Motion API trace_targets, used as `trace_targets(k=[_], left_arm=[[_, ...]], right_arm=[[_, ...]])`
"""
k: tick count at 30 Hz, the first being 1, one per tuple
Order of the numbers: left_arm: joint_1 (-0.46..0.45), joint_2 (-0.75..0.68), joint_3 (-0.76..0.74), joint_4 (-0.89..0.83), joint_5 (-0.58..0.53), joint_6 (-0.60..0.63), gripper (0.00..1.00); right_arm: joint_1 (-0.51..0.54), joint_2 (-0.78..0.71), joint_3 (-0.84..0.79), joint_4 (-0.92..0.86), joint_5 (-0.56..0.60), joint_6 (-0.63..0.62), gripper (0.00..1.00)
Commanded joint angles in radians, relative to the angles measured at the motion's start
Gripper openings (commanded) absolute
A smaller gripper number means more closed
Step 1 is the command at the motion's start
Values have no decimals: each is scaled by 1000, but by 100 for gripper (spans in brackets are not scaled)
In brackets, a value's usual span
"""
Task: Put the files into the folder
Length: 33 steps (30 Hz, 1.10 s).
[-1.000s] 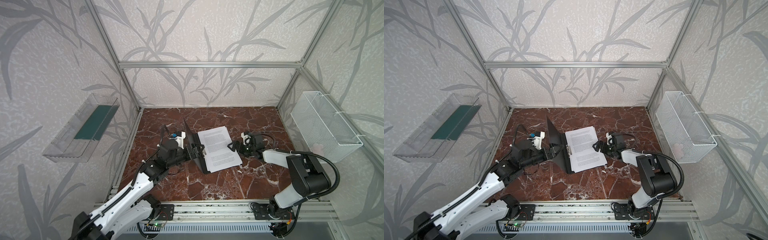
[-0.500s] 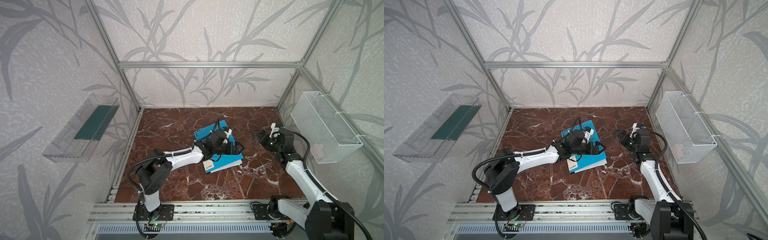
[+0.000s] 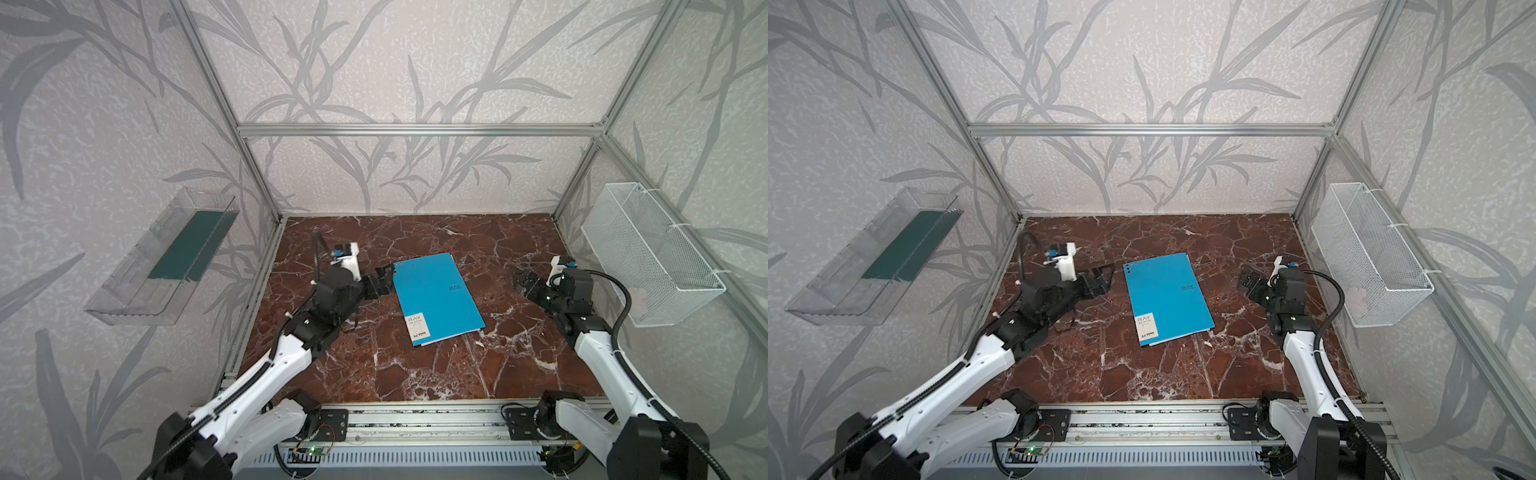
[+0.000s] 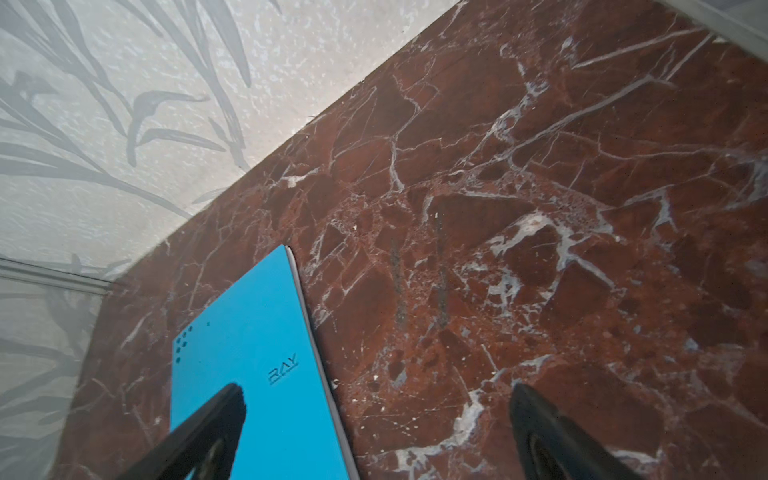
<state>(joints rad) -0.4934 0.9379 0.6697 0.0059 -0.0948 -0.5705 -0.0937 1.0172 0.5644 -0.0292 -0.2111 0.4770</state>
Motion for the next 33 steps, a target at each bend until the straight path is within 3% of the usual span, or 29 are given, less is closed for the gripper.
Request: trace_targets(k=[1,2,4,7,10,13,15,17,18,20,22,23,26,28,31,33], left_arm=[[37,-55,-135,-46,-409,172,99],[45,-72,-181,20,-507,215,99],[93,-72,-237,135,-576,288,99],[261,18,-234,171,-501,306,99],[348,128,-254,292,-547,306,99],[408,255,-345,590,-474,358,99],[438,374,-374,786,-492,362,100],[452,366,-298,608,-421,362,100],[461,388,-280,613,-412,382,98],[466,451,-330,811,-372,436,95],[509,587,-410,1160,-260,478,93],[518,582,-417,1094,-195,459,99],[530,637,-331,1024,-156,488,99],[523,618,-318,964,-160,484,99],[520,630,-327,1006,-159,498,99],[518,627,-324,999,-155,499,99]], right_arm=[[-4,-27,-110,218,74,-144,99],[-1,-40,-162,320,102,-182,99],[5,-30,-260,508,179,-206,99],[5,24,-330,705,181,-252,99],[7,111,-329,761,147,-273,99],[7,236,-333,923,80,-330,99],[9,333,-361,1083,89,-366,99],[11,452,-416,1323,83,-381,99],[11,529,-430,1425,73,-383,99],[17,626,-391,1437,19,-405,99],[43,636,-365,1426,-24,-447,99],[46,627,-364,1411,5,-443,99],[46,630,-363,1411,33,-433,99],[51,609,-333,1332,14,-446,99],[88,577,-239,1115,15,-493,99],[129,569,-201,1030,95,-521,99]])
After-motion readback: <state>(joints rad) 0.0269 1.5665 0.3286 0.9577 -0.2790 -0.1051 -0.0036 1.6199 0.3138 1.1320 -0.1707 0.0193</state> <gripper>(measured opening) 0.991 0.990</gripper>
